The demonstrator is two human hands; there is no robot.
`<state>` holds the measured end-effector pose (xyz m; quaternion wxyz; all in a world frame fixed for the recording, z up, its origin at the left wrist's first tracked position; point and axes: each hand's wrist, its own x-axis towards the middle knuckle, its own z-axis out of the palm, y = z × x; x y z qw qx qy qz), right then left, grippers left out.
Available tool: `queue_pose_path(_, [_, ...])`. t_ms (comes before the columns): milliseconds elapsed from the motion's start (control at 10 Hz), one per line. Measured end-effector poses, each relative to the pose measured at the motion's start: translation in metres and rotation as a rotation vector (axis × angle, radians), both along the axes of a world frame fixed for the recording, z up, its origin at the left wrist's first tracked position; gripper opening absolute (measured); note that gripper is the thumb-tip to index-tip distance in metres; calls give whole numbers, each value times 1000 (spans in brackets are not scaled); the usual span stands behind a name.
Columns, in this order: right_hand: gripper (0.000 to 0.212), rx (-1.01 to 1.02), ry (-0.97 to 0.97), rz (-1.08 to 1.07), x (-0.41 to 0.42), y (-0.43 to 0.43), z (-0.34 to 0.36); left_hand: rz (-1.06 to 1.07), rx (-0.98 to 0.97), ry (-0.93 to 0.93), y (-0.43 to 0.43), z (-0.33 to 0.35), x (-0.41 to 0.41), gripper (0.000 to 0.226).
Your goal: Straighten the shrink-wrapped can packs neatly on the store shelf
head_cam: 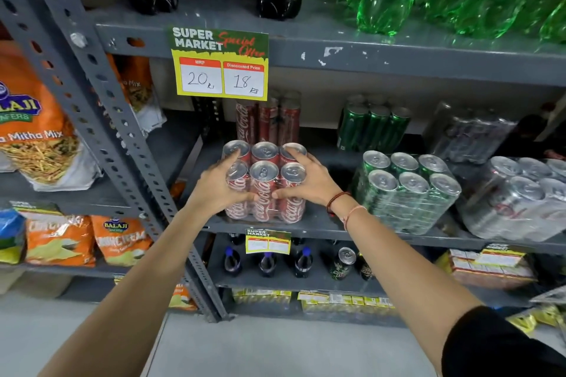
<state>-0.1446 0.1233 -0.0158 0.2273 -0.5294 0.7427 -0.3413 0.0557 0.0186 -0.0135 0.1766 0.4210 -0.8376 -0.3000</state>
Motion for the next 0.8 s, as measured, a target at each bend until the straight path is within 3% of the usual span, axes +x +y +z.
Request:
queue_pose_path(700, [105, 52, -10, 23, 11, 10, 10, 43, 54, -37, 16, 6, 6, 111])
queue_pose_path(800, [90, -36, 28, -52, 21, 17, 16, 79, -76, -120, 21, 14, 1, 98])
